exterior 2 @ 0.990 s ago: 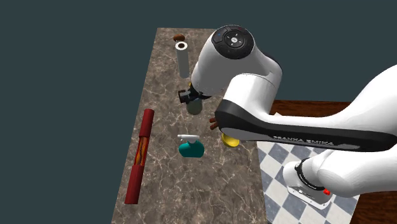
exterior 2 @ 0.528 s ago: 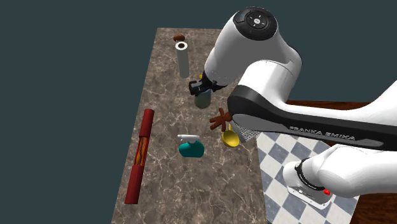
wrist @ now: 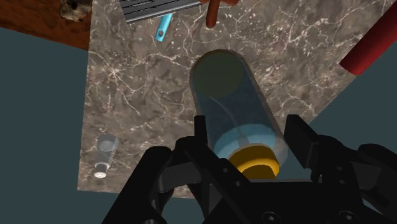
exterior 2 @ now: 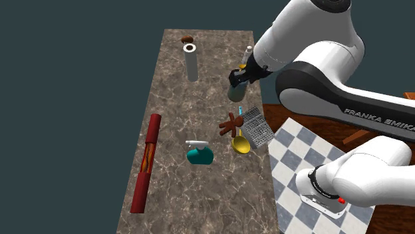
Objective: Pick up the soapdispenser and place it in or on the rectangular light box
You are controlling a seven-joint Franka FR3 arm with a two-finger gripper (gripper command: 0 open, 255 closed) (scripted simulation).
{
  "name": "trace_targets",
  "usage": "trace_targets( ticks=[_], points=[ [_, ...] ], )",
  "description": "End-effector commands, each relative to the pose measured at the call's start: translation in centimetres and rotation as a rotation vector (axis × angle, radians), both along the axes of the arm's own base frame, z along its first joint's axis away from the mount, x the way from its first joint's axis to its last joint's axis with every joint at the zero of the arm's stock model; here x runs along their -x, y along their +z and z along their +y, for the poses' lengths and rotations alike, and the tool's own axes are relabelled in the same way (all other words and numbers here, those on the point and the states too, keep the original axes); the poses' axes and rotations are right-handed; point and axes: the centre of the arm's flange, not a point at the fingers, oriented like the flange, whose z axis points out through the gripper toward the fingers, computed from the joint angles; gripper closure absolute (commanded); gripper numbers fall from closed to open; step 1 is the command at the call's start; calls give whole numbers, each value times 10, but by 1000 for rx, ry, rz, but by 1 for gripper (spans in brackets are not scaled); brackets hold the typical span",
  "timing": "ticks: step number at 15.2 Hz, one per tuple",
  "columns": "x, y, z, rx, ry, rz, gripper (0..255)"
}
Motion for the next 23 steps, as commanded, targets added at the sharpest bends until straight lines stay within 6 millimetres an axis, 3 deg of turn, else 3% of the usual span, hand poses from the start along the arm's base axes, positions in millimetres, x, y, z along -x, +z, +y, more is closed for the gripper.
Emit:
trace_targets(
  ticks=[1, 3, 21, 23],
  points=[
    [15, 3, -22, -1, 2, 0, 255],
    [26, 6, -43, -1, 2, 0, 255],
    [26, -92, -43, -1, 2, 0, 255],
    [26, -92, -43, -1, 2, 0, 255]
  ],
)
